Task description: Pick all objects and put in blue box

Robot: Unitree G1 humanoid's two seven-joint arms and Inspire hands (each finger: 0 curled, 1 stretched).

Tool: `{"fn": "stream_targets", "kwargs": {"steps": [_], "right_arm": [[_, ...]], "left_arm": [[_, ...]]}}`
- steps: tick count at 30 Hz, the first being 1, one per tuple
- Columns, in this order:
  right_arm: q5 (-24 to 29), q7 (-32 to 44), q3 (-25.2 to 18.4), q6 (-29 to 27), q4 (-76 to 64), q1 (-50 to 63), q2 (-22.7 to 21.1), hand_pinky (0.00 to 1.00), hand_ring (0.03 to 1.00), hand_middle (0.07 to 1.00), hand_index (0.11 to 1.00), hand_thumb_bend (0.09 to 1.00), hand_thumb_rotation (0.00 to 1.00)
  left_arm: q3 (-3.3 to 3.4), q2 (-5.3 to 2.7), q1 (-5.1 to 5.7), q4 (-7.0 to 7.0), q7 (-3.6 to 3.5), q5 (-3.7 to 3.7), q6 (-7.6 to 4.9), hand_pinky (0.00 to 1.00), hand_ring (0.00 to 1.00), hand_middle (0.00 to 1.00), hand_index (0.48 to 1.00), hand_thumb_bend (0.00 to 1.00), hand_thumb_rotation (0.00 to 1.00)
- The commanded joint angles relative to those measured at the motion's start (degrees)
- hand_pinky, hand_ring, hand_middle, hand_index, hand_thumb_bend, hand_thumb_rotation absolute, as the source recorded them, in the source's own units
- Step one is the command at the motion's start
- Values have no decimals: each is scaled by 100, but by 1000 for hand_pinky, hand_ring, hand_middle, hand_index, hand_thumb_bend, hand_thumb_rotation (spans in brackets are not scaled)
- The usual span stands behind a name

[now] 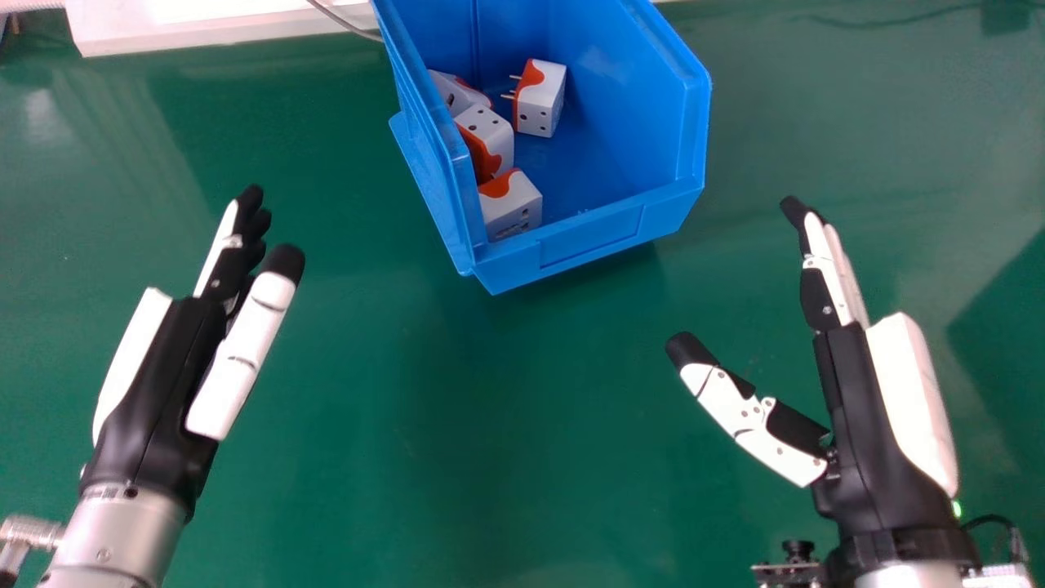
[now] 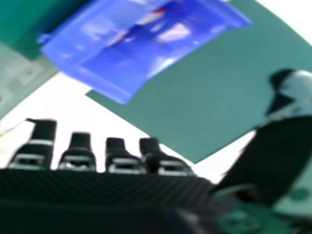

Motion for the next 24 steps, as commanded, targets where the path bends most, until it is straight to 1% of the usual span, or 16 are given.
{"fn": "stream_targets", "kwargs": {"steps": [1,2,4,7,9,10,12,14,15,16,17,19,23,24], "right_arm": [[369,87,-249,-238,-142,185,3,821,951,977,933,344,819],[501,145,-318,-281,-167,262,-2,826,951,977,933,348,823],[733,279,-451,-311,-217,371,-8,834,953,976,933,352,826],[1147,547,-660,-317,-254,469,-36,862,960,976,936,362,848],[1362,704,-756,-327,-246,509,-40,872,962,976,937,369,862],[1443,773,-798,-331,-237,526,-38,882,964,978,938,374,875],[1580,892,-860,-338,-214,555,-28,900,970,983,945,385,901],[1692,968,-890,-355,-190,604,22,915,975,989,952,394,922],[1729,983,-887,-366,-178,627,60,915,975,989,952,394,922],[1755,993,-887,-381,-165,645,92,922,978,991,956,398,932],[1775,997,-882,-401,-146,660,127,922,978,991,956,398,932],[1794,998,-872,-432,-116,675,181,941,988,996,967,417,959],[1824,1018,-883,-466,-100,677,243,957,996,999,977,431,981],[1836,1028,-894,-466,-103,678,249,960,998,1000,979,433,986]], "left_arm": [[47,-20,21,87,-62,-129,-369,1000,1000,996,1000,537,1000],[38,-14,9,146,-96,-161,-449,1000,1000,995,1000,535,1000],[27,11,-67,234,-169,-252,-540,1000,1000,995,1000,534,1000],[36,29,-220,414,-289,-421,-675,1000,1000,996,1000,550,1000],[55,22,-289,555,-361,-540,-747,1000,1000,997,1000,554,1000],[67,15,-316,612,-390,-613,-752,1000,1000,997,1000,554,1000],[102,-3,-353,665,-439,-772,-699,1000,1000,999,1000,545,1000],[151,-8,-368,668,-457,-919,-615,1000,1000,999,1000,528,1000],[175,-7,-381,680,-460,-981,-583,1000,1000,999,1000,528,1000],[189,-10,-394,694,-455,-1023,-557,1000,1000,1000,1000,516,1000],[198,-14,-407,707,-445,-1049,-529,1000,1000,1000,1000,516,1000],[208,-16,-426,726,-433,-1069,-489,1000,1000,1000,1000,481,1000],[220,-6,-433,737,-399,-1059,-441,1000,1000,1000,1000,454,1000],[229,-6,-432,750,-396,-1066,-436,1000,1000,1000,1000,448,1000]]}}
